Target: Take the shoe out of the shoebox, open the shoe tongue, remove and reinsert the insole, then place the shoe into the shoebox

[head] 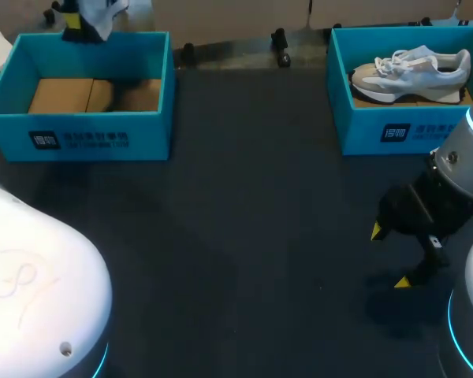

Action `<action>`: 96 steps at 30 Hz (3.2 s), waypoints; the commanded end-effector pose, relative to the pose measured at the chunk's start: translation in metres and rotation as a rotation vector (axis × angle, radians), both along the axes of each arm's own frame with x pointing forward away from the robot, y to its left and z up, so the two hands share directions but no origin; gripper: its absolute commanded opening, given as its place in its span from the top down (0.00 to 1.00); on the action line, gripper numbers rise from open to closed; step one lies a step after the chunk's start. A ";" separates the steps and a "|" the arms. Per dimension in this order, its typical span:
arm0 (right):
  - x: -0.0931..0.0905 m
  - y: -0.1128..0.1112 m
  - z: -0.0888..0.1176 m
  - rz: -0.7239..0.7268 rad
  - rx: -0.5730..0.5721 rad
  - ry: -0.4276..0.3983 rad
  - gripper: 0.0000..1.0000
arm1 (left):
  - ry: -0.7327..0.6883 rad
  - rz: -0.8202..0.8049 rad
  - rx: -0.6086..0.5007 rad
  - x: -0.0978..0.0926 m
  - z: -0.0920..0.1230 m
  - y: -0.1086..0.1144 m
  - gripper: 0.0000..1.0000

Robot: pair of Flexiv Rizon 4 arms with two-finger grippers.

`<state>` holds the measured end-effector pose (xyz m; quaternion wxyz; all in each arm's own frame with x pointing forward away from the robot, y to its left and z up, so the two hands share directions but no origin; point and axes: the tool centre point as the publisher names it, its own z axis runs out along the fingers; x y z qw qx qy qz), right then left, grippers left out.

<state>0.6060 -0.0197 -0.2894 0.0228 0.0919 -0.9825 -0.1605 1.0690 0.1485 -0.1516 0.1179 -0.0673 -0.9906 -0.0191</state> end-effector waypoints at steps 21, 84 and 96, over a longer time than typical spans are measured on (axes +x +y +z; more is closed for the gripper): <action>-0.001 -0.001 -0.001 0.000 0.001 -0.003 0.00 | 0.005 -0.650 0.043 -0.019 -0.017 0.058 1.00; -0.001 -0.001 -0.001 0.000 0.001 -0.003 0.00 | -0.084 -1.366 -0.008 0.059 -0.051 0.108 1.00; -0.001 -0.001 -0.001 0.000 0.001 -0.003 0.00 | -0.098 -1.396 0.000 0.046 -0.059 0.129 1.00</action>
